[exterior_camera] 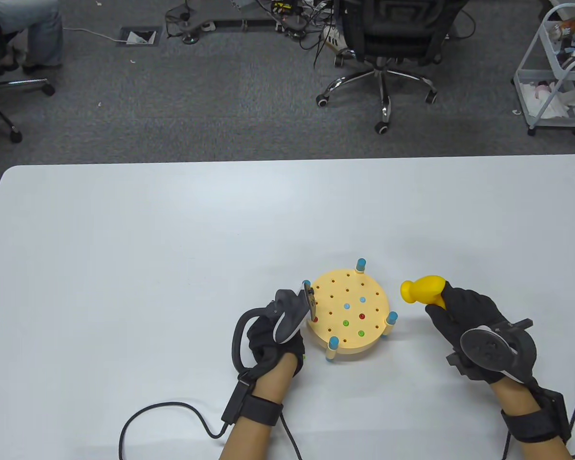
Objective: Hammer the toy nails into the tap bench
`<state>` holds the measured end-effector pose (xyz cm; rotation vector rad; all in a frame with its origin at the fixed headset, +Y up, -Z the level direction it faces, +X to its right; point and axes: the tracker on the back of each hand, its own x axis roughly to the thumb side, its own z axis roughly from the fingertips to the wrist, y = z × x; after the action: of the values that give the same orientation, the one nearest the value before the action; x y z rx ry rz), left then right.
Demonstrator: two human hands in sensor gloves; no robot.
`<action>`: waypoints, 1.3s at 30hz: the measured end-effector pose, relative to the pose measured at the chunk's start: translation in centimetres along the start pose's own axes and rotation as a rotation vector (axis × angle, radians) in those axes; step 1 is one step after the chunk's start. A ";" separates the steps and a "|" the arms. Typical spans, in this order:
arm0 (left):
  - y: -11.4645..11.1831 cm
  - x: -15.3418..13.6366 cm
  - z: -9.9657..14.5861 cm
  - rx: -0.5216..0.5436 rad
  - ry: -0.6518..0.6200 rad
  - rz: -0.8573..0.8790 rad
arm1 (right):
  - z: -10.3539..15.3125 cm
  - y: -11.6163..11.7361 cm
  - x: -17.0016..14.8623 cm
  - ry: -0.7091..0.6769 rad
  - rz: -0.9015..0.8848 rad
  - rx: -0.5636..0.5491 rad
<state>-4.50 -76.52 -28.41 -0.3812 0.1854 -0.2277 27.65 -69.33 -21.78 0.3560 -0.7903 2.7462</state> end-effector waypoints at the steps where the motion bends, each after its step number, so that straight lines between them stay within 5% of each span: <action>1: 0.0 0.0 0.0 0.010 0.006 0.007 | 0.0 0.0 0.0 -0.002 -0.001 0.004; 5: -0.3 -1.4 0.0 -0.001 -0.012 0.111 | 0.0 0.3 0.1 -0.010 0.002 0.012; 11: 0.7 -6.6 -0.7 -0.117 -0.101 0.531 | 0.0 0.3 0.0 -0.004 -0.003 0.014; 16: 3.4 -9.3 1.0 0.053 -0.241 0.844 | -0.1 0.5 -0.2 0.012 -0.011 0.018; 20: 5.4 -7.9 3.2 0.245 -0.448 0.972 | -0.1 0.6 -0.2 0.020 -0.024 0.024; 25: 7.2 -2.5 5.4 0.403 -0.564 0.667 | -0.1 0.8 -0.2 0.009 -0.026 0.035; 30: 8.1 1.8 5.6 0.381 -0.521 0.276 | -0.1 0.9 -0.1 -0.006 -0.028 0.050; 39: 8.3 4.0 5.1 0.331 -0.499 0.172 | 0.0 1.1 0.0 -0.023 -0.025 0.057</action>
<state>1.94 -68.24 -27.55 -0.0831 -0.3080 0.0121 27.27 -70.23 -22.31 0.4064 -0.7100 2.7505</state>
